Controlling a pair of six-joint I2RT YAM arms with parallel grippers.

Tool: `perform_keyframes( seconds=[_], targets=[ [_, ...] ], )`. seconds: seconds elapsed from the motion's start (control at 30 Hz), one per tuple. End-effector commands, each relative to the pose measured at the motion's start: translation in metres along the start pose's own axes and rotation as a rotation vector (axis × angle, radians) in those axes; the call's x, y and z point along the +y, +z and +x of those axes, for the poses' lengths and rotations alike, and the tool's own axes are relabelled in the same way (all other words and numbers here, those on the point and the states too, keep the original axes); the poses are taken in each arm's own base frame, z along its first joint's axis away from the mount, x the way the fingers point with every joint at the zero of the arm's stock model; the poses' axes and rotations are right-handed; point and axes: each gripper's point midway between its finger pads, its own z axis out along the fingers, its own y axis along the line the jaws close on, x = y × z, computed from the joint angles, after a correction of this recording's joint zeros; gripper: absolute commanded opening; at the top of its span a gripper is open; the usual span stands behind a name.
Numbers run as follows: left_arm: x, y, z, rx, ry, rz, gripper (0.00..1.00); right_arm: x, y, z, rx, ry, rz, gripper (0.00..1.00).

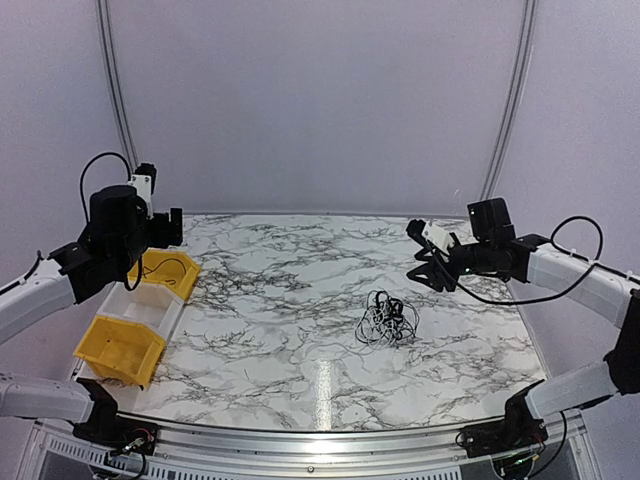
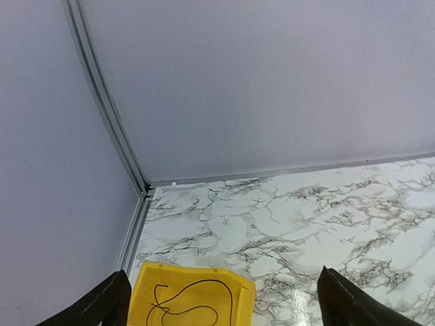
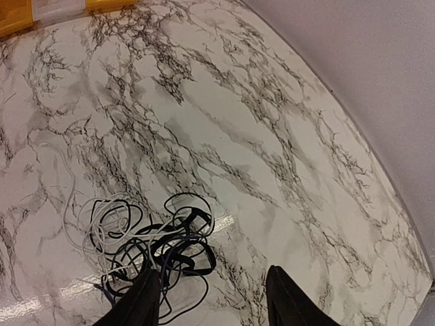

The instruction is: Untangle the cables

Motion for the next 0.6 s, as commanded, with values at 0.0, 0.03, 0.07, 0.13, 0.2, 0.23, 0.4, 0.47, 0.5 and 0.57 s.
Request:
perform_keyframes(
  seconds=[0.0, 0.03, 0.07, 0.13, 0.2, 0.23, 0.4, 0.47, 0.5, 0.57],
  targets=[
    [0.038, -0.002, 0.008, -0.082, -0.131, -0.184, 0.99, 0.008, 0.021, 0.029, 0.090, 0.083, -0.067, 0.52],
    [0.031, 0.000, 0.013, -0.064, -0.134, -0.133, 0.99, 0.009, 0.026, 0.036, 0.109, 0.091, -0.075, 0.51],
    [0.023, 0.000, 0.017, -0.040, -0.126, -0.084, 0.99, 0.008, 0.032, 0.043, 0.133, 0.099, -0.076, 0.50],
    [0.004, -0.002, 0.021, -0.004, -0.084, 0.030, 0.99, 0.002, 0.043, 0.056, 0.181, 0.119, -0.058, 0.46],
    [-0.004, -0.006, 0.023, -0.003, -0.072, 0.086, 0.97, 0.000, 0.050, 0.062, 0.196, 0.122, -0.056, 0.43],
    [-0.006, -0.007, 0.022, -0.007, -0.074, 0.102, 0.96, 0.001, 0.052, 0.063, 0.198, 0.124, -0.061, 0.42],
    [-0.017, -0.007, 0.023, 0.012, -0.050, 0.160, 0.88, 0.006, 0.059, 0.067, 0.199, 0.148, -0.095, 0.37],
    [-0.020, -0.007, 0.024, 0.016, -0.054, 0.177, 0.86, 0.008, 0.058, 0.067, 0.193, 0.154, -0.106, 0.37],
    [-0.021, -0.006, 0.024, 0.018, -0.057, 0.182, 0.85, 0.009, 0.058, 0.066, 0.188, 0.153, -0.110, 0.37],
    [-0.024, -0.005, 0.024, 0.022, -0.061, 0.195, 0.83, 0.009, 0.056, 0.063, 0.172, 0.152, -0.103, 0.38]
  ],
)
